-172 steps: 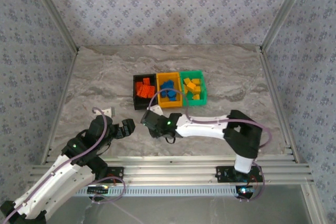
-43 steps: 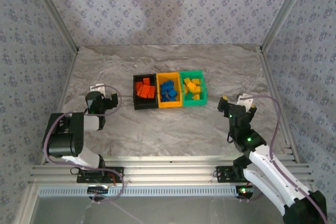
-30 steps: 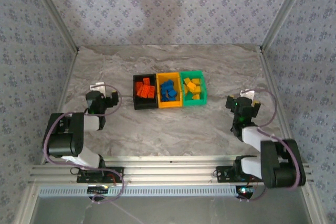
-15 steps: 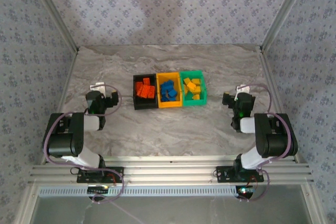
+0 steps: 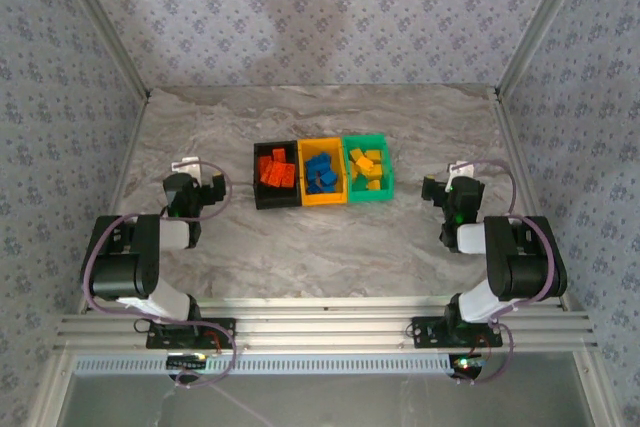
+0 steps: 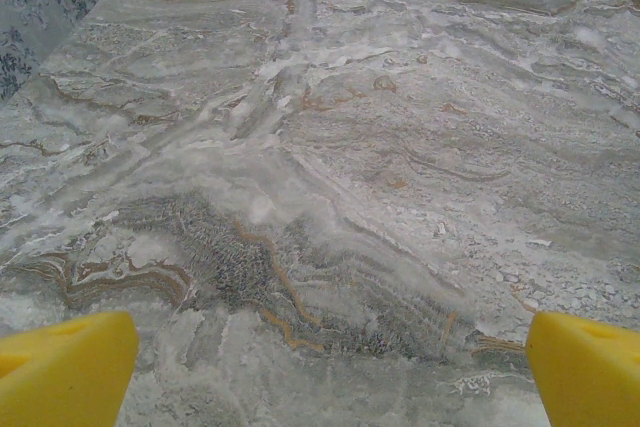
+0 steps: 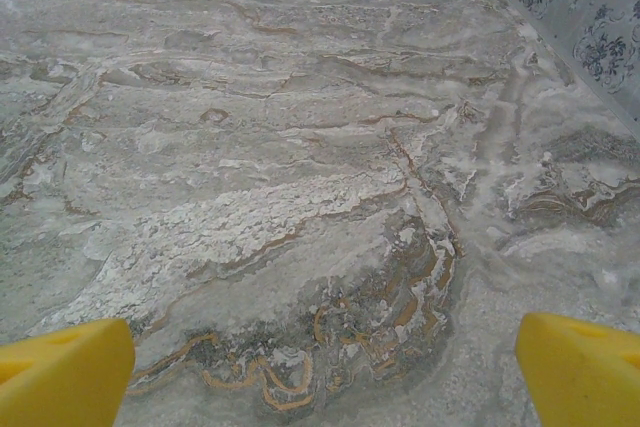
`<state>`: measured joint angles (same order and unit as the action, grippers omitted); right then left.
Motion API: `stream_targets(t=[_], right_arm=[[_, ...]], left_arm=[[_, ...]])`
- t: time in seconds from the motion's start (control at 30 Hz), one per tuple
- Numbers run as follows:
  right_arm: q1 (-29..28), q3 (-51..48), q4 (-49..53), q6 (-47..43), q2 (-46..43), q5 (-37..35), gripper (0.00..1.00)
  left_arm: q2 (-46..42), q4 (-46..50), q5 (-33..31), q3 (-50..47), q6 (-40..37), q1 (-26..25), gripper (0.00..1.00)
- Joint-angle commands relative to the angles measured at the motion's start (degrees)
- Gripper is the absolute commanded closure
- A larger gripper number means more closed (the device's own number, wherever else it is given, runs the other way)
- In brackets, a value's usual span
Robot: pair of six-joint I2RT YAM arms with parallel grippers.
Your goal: Sort the legos into containers by color
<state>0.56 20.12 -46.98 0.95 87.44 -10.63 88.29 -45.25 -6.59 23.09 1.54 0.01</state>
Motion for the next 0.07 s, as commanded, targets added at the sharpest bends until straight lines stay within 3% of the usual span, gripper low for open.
stream_targets(t=[0.0, 0.03], right_arm=[[0.02, 1.07, -1.62, -0.69, -0.16, 0.51, 0.0], [-0.08, 1.06, -1.62, -0.69, -0.15, 0.53, 0.0]], left_arm=[[-0.25, -1.85, 1.36, 0.46, 0.3, 0.41, 0.0], [-0.26, -1.9, 1.33, 0.46, 0.28, 0.43, 0.0]])
